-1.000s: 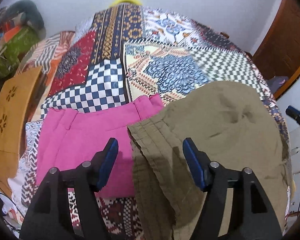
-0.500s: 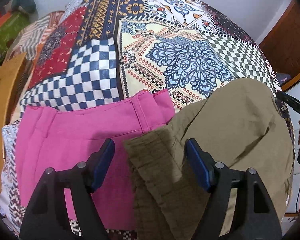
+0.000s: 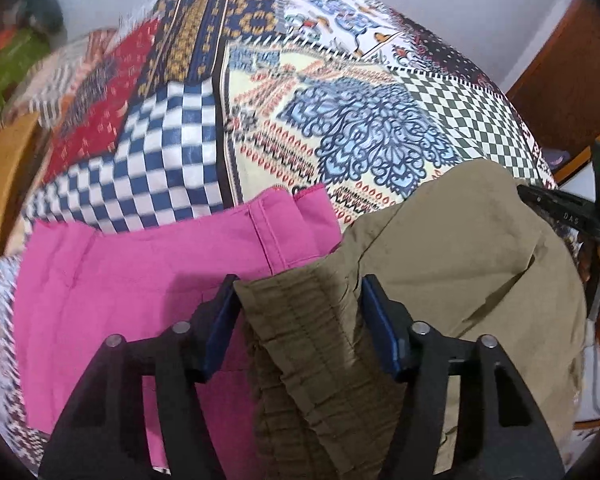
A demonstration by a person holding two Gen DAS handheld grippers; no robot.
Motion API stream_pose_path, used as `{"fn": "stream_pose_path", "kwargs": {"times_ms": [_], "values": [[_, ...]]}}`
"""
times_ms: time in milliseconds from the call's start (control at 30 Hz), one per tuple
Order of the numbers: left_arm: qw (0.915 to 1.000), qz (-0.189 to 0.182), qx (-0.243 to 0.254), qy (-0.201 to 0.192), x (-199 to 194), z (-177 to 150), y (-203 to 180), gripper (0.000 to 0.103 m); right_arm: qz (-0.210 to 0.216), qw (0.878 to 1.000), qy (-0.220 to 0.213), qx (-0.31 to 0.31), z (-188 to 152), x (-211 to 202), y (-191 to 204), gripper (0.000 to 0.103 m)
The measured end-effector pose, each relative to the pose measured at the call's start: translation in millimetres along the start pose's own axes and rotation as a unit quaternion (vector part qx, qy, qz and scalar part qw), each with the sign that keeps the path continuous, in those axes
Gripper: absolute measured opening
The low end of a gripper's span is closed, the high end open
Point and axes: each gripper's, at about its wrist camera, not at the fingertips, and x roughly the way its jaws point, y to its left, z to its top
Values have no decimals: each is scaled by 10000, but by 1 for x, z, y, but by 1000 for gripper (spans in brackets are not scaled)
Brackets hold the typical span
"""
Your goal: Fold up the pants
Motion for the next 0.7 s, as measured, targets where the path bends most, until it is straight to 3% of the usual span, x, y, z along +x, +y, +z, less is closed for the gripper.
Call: {"fn": "stream_pose_path", "kwargs": {"times_ms": [133,300,467,700], "values": [[9985,357,347,-232,-13,3,-12,54,-264,9992,-225,-184,-1,-11,4,7],[9969,509,343,-491,-37,14,-14,53,-649,9951,-712,-231,10,-41,4,5],[9928,848,534,-660,-57,24,-29,53,-741,9918,-1030,-169,23,-77,6,2],[9935,523,407,-926,-107,14,-35,53,-568,9879,-1437,-104,11,-127,18,2]]}}
